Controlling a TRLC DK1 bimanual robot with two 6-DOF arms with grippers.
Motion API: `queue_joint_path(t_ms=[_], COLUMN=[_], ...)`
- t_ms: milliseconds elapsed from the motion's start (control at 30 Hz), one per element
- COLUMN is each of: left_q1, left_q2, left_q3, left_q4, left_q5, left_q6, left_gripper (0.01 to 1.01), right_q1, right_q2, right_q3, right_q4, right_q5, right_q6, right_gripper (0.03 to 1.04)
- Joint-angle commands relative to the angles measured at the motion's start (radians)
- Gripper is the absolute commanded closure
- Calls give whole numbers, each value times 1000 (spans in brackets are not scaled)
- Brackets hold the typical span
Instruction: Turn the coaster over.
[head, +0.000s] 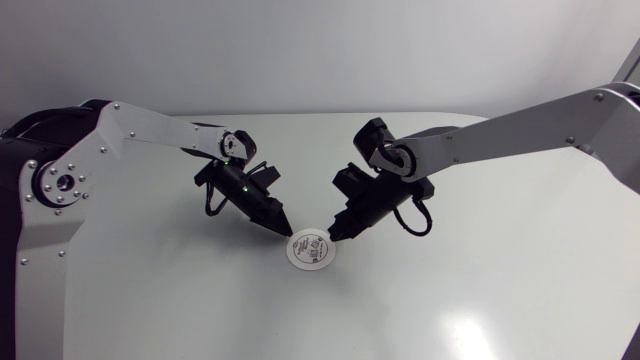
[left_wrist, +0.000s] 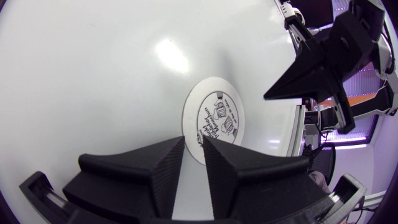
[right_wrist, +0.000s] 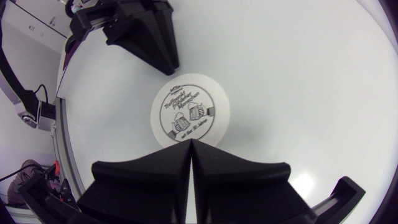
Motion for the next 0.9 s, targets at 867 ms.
queue_joint_path(t_ms=[867], left_q1=[6], left_q2=[-23], left_q3=[-87], left_q4=[-35], left_q5=[37], left_q6=[48], left_gripper=[430], right_q1=[43], right_q2=[147], right_q3=[-34], right_q4=[67], right_q5=[0], right_q6=[-25], right_gripper=[1015])
